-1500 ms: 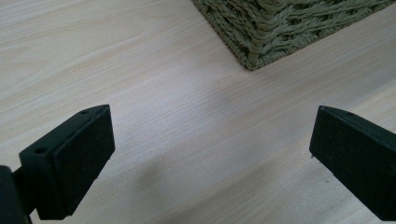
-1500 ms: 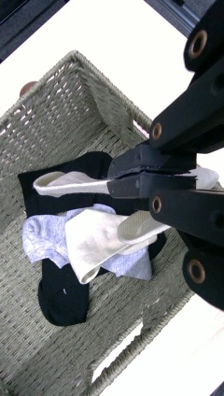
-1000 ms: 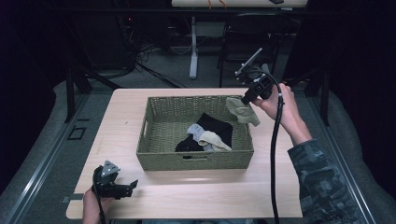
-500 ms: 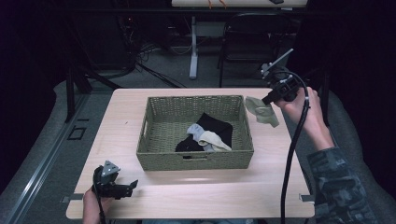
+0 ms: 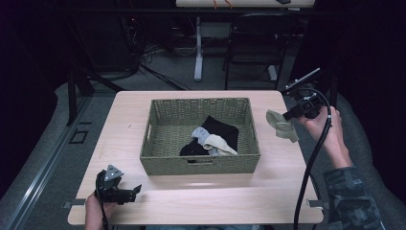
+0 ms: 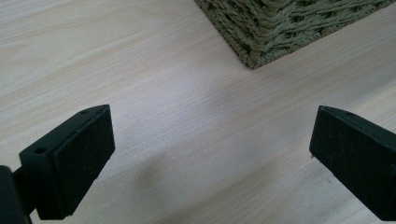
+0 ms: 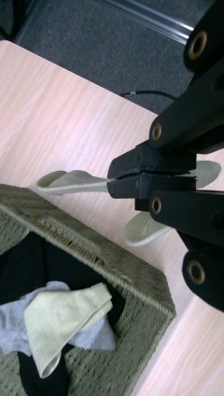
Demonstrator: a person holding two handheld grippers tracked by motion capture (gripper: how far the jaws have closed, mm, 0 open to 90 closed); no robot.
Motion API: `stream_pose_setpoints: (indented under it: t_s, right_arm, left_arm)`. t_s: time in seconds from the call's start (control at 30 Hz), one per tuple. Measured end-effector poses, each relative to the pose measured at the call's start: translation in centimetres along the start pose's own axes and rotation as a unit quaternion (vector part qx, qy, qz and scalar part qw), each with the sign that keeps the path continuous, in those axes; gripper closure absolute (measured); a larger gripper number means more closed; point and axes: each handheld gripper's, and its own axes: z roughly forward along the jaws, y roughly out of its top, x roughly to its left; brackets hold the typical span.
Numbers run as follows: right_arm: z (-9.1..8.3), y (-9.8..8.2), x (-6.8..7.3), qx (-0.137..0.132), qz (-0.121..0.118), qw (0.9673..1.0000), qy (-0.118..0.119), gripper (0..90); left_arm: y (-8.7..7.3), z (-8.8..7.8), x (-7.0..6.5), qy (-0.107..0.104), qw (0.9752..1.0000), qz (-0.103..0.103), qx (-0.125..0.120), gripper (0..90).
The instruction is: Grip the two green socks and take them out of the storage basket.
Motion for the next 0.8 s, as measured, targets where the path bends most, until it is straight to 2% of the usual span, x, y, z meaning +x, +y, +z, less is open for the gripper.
stream_pose_setpoints:
  t_s: [0.23,0.33,0.53,0.8]
  right_arm:
    - [2.8,-1.8,-1.0,0.014,0.027,0.9993,0.02,89.2]
    - [3.6,-2.3,-1.2,0.021,0.031,0.999,0.026,89.3]
    - [5.8,-3.9,-1.1,0.012,0.054,0.9972,0.05,89.2]
    - [8.6,-5.9,-0.7,0.02,0.058,0.9972,0.043,89.3]
  left_arm:
    - [0.0,0.0,0.0,-0.001,1.0,0.0,0.001,0.0]
    - [0.0,0.0,0.0,0.0,1.0,0.001,0.001,0.0]
    - [0.0,0.0,0.0,0.0,1.0,0.002,0.001,0.0]
    - [0.0,0.0,-0.1,0.0,1.0,0.0,-0.001,0.0]
